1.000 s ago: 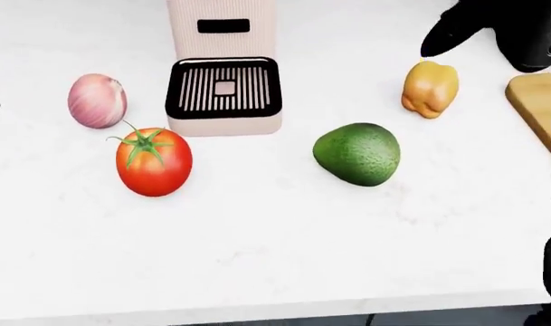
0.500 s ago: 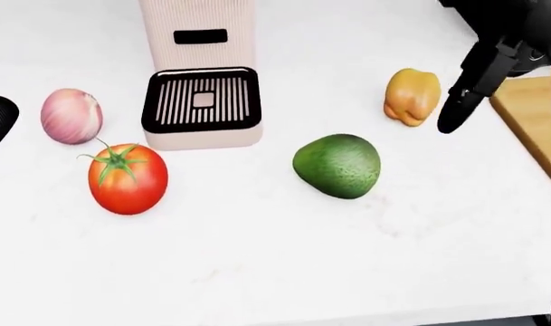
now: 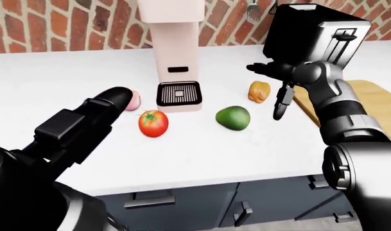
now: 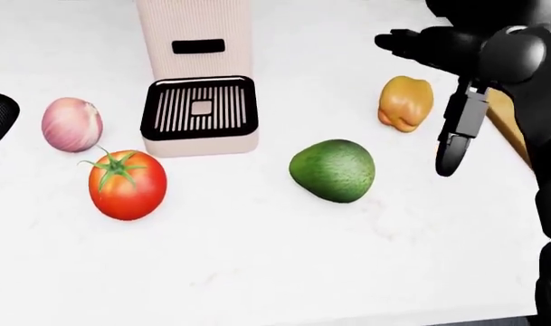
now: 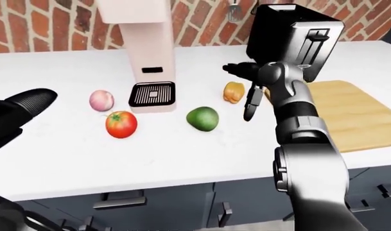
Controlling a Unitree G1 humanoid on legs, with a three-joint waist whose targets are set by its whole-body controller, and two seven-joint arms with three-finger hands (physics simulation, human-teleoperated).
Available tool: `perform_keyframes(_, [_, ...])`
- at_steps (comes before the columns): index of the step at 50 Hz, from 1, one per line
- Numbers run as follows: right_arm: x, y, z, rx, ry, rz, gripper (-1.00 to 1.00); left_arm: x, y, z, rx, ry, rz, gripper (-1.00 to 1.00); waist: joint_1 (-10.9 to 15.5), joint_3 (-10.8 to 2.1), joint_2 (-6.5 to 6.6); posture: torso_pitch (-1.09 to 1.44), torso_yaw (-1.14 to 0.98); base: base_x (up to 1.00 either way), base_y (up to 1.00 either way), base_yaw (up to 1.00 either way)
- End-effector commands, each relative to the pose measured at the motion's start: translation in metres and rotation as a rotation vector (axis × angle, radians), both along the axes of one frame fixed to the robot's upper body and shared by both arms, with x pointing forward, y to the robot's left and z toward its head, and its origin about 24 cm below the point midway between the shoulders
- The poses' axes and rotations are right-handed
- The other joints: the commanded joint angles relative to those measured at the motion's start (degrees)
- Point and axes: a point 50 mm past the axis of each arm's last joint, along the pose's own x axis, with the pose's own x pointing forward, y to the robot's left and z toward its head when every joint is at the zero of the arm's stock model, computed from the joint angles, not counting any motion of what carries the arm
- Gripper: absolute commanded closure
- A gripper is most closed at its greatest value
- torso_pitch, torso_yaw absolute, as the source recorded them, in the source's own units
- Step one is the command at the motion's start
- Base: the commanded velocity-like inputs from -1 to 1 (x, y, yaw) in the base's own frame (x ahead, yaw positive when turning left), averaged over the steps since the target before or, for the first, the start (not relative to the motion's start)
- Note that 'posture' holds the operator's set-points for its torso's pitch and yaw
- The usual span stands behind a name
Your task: Place the avocado, onion, tomato and bell pepper on the cutting board.
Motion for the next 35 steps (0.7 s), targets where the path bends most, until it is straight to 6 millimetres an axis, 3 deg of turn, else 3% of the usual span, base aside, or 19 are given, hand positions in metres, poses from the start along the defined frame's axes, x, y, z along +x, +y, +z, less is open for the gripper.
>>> perform_keyframes(1, [0.002,0.002,0.027,0.001,-0.109,0.004,-1.0,-0.002,0.0,0.002,0.0,-0.021,-0.003,-1.0,0.0,-1.37,-0.18,0.0,0.0,0.0,0.0,0.0])
perform_keyframes(13, [0.004,0.0,0.006,-0.046,-0.016,-0.039,-1.0,-0.002,0.0,0.001,0.0,-0.015,-0.001,-1.0,0.3,-1.55,-0.13,0.0,0.0,0.0,0.0,0.0])
perform_keyframes(14, [0.002,-0.002,0.001,-0.034,0.034,-0.032,1.0,-0.002,0.0,0.001,0.0,-0.016,0.0,-1.0,0.3,-1.59,-0.16,0.0,0.0,0.0,0.0,0.0])
perform_keyframes(16, [0.0,-0.005,-0.006,-0.044,0.076,-0.035,1.0,-0.002,0.0,0.001,0.0,-0.015,-0.001,-1.0,0.4,-1.69,-0.27,0.0,0.0,0.0,0.0,0.0])
perform_keyframes(28, [-0.004,-0.016,-0.009,-0.059,0.074,-0.039,1.0,-0.002,-0.001,0.0,0.003,-0.011,-0.002,-1.0,0.9,-2.29,-0.88,0.0,0.0,0.0,0.0,0.0])
perform_keyframes(35, [-0.001,-0.013,0.048,-0.052,-0.155,-0.025,1.0,-0.001,-0.002,-0.001,0.008,-0.005,-0.006,-1.0,1.0,-2.25,-0.79,0.0,0.0,0.0,0.0,0.0])
